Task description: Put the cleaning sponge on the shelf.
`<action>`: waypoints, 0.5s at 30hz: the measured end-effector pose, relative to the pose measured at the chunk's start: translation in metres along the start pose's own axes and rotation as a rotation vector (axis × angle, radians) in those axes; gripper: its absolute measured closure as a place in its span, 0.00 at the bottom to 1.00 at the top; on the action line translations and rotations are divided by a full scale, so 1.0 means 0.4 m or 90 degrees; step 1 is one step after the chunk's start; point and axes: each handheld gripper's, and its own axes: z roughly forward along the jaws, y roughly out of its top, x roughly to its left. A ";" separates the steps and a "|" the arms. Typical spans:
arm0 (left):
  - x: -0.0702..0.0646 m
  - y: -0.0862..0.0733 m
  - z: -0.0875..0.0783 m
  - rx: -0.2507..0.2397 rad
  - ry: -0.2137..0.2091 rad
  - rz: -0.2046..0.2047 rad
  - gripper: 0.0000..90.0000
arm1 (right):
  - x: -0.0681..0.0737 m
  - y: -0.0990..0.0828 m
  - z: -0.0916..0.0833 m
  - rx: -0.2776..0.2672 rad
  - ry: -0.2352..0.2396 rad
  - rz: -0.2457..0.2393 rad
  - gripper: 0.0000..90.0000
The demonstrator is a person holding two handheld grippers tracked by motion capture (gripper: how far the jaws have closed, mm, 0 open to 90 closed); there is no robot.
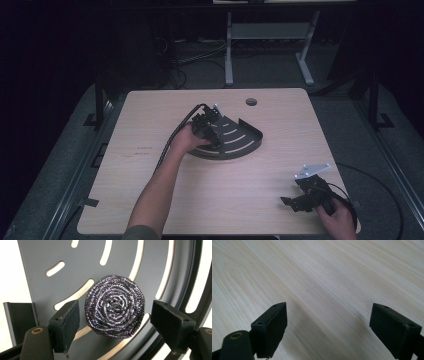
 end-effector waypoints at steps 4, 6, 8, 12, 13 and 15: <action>-0.003 -0.001 -0.005 0.005 0.002 0.001 0.25 | -0.001 -0.003 -0.002 0.000 -0.002 0.003 0.16; -0.005 -0.002 -0.010 0.006 0.004 0.004 0.25 | 0.000 -0.003 -0.002 0.001 -0.003 0.003 0.16; -0.007 -0.004 -0.022 -0.001 0.004 0.002 0.25 | 0.002 -0.001 -0.001 -0.002 -0.002 0.001 0.16; -0.011 -0.008 -0.029 0.006 0.004 0.003 0.25 | 0.004 0.001 0.000 0.000 -0.003 -0.002 0.16; -0.011 -0.010 -0.032 0.005 0.007 0.005 0.24 | 0.005 0.001 0.001 -0.001 -0.001 -0.002 0.16; -0.014 -0.016 -0.042 0.003 0.008 0.006 0.24 | 0.007 0.002 0.002 0.001 -0.001 -0.003 0.16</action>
